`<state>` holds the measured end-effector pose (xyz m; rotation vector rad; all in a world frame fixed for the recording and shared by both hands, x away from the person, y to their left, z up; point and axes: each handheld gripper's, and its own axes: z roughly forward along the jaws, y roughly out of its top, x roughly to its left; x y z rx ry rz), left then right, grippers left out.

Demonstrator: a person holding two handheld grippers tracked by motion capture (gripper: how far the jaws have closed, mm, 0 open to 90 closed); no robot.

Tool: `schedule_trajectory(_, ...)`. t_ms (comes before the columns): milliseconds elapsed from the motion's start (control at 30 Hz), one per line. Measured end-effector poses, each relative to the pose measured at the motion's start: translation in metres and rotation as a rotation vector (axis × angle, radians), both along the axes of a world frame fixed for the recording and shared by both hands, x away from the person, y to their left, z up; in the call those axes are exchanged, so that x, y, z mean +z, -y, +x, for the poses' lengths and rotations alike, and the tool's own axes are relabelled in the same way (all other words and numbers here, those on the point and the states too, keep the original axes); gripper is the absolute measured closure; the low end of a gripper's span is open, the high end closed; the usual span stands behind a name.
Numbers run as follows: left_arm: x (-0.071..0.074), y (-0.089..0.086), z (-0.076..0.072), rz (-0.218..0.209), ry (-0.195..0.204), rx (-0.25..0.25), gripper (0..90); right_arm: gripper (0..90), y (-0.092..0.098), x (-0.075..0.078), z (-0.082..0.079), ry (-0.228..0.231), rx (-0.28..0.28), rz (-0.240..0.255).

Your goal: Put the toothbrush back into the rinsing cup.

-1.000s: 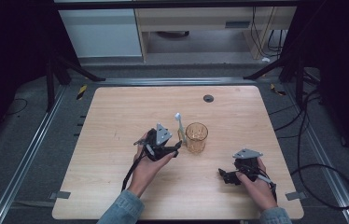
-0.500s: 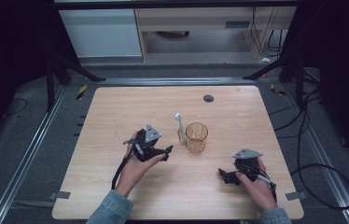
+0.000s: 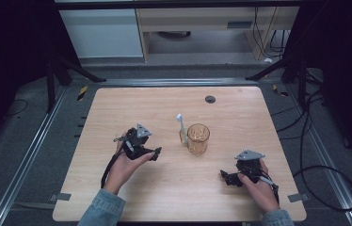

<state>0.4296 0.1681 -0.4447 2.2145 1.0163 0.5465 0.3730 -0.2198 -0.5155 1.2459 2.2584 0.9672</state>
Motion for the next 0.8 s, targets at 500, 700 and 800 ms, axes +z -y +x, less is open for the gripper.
schedule_trajectory(500,-0.002,-0.045,0.013,0.01,-0.029,0.116,10.3,0.5,0.0,0.0,0.0,0.0,0.001,-0.001)
schedule_trajectory(700,-0.001,-0.062,0.015,0.01,-0.023,0.156,10.2,0.5,0.0,0.0,0.0,-0.001,0.001,-0.001)
schedule_trajectory(800,-0.001,-0.069,0.016,0.005,-0.022,0.173,10.2,0.5,0.0,0.0,0.0,-0.003,-0.001,0.001)
